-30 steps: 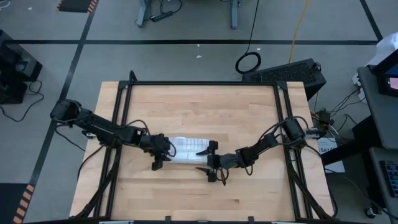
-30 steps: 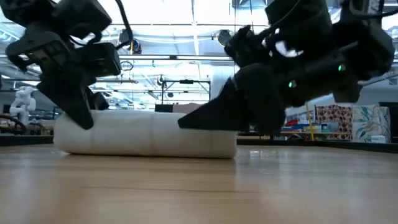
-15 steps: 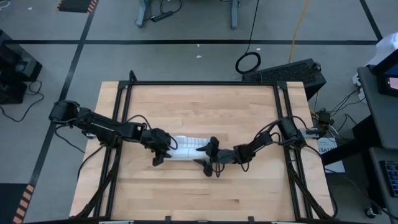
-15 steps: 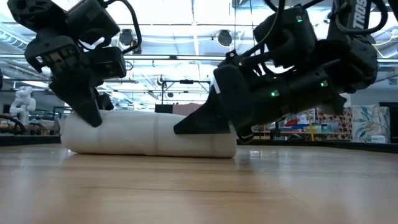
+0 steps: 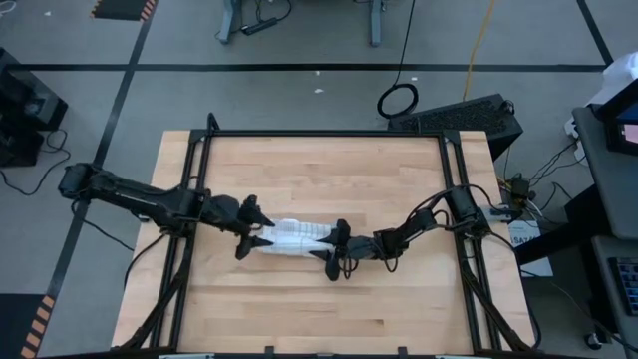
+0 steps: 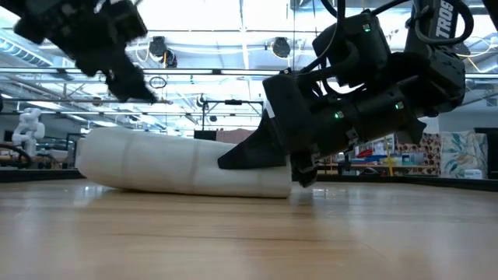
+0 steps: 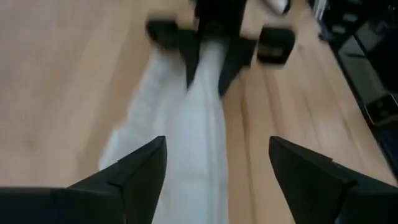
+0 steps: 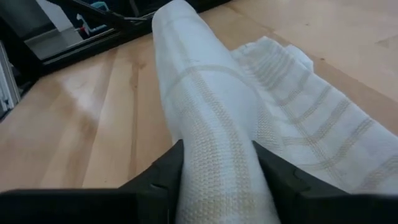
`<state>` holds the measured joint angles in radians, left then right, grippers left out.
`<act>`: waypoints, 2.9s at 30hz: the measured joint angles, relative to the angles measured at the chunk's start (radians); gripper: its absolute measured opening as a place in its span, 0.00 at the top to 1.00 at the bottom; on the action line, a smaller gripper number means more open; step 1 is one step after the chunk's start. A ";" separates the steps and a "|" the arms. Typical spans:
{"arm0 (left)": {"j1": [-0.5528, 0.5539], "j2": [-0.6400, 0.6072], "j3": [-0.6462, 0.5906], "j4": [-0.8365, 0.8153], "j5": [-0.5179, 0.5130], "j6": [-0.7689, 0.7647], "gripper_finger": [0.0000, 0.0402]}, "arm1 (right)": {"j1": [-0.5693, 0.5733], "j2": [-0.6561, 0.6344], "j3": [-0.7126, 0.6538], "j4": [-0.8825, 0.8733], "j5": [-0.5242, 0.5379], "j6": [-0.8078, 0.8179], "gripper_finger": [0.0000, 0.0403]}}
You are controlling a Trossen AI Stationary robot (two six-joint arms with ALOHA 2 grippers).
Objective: Roll towel
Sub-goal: Roll the white towel
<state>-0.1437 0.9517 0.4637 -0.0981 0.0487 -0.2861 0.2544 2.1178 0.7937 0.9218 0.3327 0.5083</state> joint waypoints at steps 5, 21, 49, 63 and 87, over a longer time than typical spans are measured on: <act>-0.158 0.050 0.001 0.073 -0.190 0.169 0.29 | -0.015 0.001 0.000 0.003 -0.034 0.046 0.68; -0.326 0.408 0.002 0.100 -0.539 0.057 0.33 | -0.103 -0.001 -0.001 -0.001 -0.247 0.180 0.69; -0.052 0.427 0.004 0.148 -0.004 0.003 0.73 | 0.068 -0.235 -0.003 -0.188 -0.083 -0.545 0.11; 0.075 0.428 0.003 0.145 0.197 0.007 0.73 | 0.094 -0.047 0.000 -0.004 0.114 -0.571 0.18; 0.106 0.069 0.091 -0.136 -0.033 0.085 0.39 | -0.033 -0.011 0.001 -0.003 0.040 -0.088 0.18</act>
<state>-0.0375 1.0210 0.5544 -0.2338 0.0152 -0.2012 0.2210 2.1063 0.7944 0.9192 0.3728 0.4199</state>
